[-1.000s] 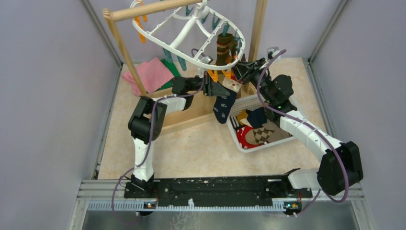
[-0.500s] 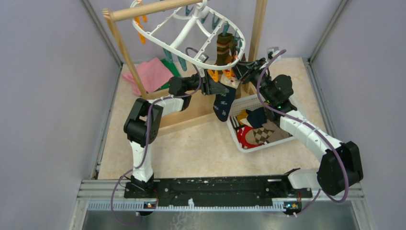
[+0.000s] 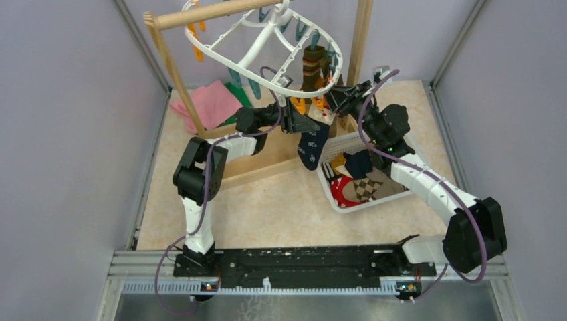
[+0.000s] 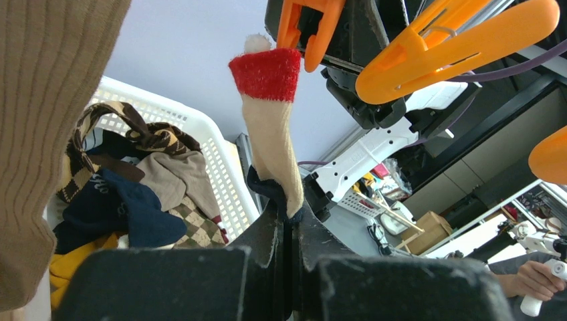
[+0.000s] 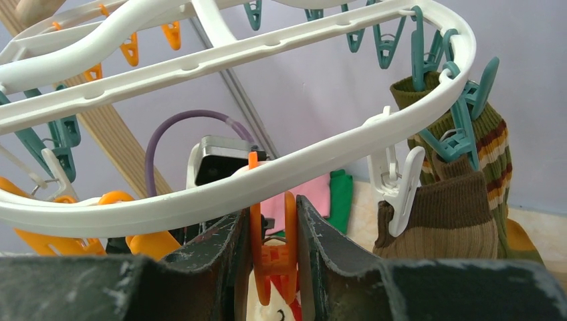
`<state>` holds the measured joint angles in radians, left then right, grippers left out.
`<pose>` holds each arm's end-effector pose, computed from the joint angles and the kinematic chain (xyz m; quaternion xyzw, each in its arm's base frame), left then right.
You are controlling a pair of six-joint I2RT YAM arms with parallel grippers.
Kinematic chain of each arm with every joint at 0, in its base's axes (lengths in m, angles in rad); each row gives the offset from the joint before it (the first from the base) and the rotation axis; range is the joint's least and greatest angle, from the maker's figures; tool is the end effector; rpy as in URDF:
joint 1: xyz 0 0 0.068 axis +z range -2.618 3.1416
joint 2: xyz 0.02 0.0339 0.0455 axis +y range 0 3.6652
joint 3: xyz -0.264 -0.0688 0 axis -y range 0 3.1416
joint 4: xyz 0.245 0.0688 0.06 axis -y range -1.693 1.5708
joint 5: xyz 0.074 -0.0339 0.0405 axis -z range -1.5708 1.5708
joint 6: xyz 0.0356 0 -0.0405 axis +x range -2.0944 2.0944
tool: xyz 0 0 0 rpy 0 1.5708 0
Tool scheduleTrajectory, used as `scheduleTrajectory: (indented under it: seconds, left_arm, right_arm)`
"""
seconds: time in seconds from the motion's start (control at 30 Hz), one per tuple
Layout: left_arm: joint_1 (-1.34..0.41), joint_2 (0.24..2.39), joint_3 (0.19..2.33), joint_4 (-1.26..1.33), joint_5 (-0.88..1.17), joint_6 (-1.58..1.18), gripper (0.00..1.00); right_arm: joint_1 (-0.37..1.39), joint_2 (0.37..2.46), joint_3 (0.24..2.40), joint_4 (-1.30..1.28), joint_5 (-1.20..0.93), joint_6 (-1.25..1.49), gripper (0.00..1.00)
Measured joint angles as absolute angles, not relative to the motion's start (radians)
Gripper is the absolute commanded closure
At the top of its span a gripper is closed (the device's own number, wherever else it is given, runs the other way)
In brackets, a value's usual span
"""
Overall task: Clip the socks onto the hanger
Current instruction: Clamp the sock onto the hanger.
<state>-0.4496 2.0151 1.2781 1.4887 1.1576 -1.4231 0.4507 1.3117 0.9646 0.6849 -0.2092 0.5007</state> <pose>0.3638 -0.2118 0.2919 0.2876 0.5293 -0.7476 0.2797 0.2721 0.1399 0.3778 -0.0708 0.5770 0.4253 0.6937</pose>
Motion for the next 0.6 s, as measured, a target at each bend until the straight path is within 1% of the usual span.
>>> scheduleTrajectory:
  seconds: [0.6]
  left_arm:
    - [-0.458, 2.001, 1.271, 1.489, 1.171, -1.427, 1.0]
  right_arm:
    - [0.45, 1.312, 0.965, 0.683, -0.192, 0.483, 0.88]
